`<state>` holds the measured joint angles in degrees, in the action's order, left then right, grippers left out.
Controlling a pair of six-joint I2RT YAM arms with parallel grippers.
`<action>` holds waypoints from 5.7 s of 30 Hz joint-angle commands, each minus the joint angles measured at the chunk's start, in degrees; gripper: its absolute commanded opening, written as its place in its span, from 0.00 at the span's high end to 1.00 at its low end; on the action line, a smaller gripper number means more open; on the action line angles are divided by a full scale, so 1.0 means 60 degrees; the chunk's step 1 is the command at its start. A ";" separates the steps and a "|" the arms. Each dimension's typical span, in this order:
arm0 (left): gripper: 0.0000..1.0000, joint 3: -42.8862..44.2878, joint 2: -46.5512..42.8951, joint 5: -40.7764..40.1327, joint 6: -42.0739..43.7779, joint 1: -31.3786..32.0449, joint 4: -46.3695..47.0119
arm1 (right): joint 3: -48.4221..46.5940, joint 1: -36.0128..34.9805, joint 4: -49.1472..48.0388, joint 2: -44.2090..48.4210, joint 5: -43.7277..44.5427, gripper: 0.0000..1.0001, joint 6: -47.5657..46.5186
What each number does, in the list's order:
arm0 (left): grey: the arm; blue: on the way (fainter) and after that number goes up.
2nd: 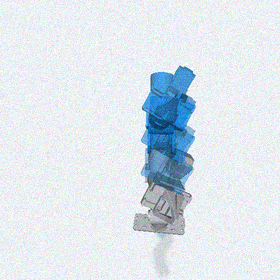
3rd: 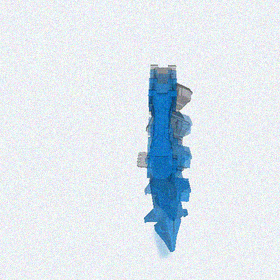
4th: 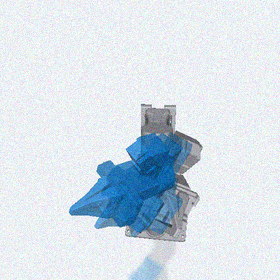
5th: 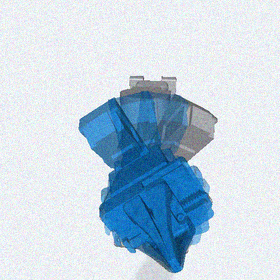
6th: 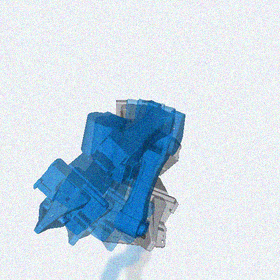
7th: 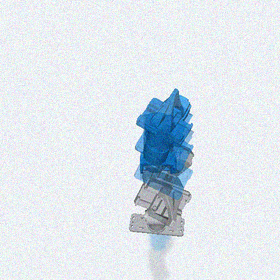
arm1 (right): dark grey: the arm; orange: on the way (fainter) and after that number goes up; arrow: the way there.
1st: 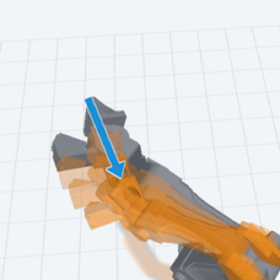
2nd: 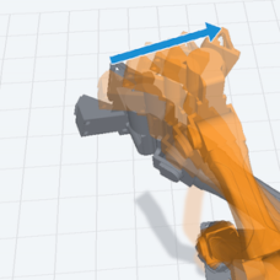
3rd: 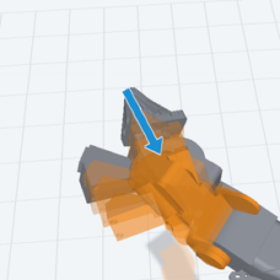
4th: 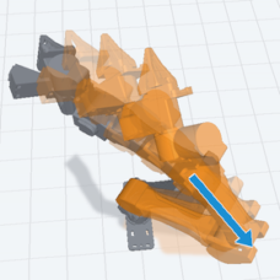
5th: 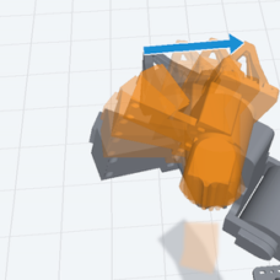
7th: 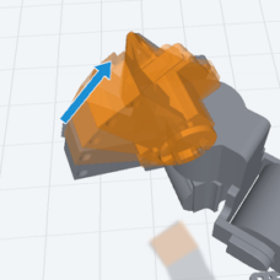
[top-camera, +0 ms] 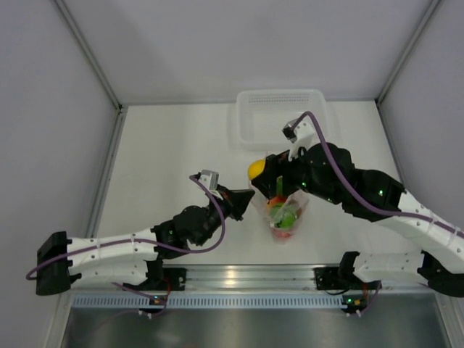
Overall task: Open the zip-top bag and remove the fake food
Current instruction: Pick up the fake fruit from the zipper food storage bag, then place the fake fruit in the bin, then pick up the fake fruit from the zipper food storage bag.
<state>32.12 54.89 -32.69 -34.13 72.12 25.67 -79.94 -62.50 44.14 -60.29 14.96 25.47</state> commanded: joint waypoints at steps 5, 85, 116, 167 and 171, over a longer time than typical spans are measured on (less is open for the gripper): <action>1.00 0.0184 -0.0360 0.0028 -0.0054 0.0036 0.0380 | -0.2363 0.0322 0.0492 -0.1154 0.1241 0.94 -0.0890; 1.00 0.0784 -0.0477 0.0717 0.0019 0.0036 -0.0309 | -0.4872 0.7853 -0.2287 -0.7079 -0.1392 0.01 -0.2649; 1.00 0.1634 0.0812 0.0174 -0.0420 0.0036 -0.0309 | -0.0405 0.1689 0.1139 -0.0220 -0.0181 0.61 -0.0189; 1.00 0.1634 0.0959 0.1244 -0.1240 0.0051 -0.0279 | 0.3407 0.2521 -0.2464 -0.1728 0.1886 0.41 -0.0964; 1.00 0.1590 0.0914 0.1215 -0.1211 0.0051 -0.0279 | 0.3392 0.2536 -0.2450 -0.1977 0.1872 0.37 -0.1082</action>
<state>40.25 60.93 -26.17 -41.91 72.12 22.22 -58.13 -48.42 32.88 -71.07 26.13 20.60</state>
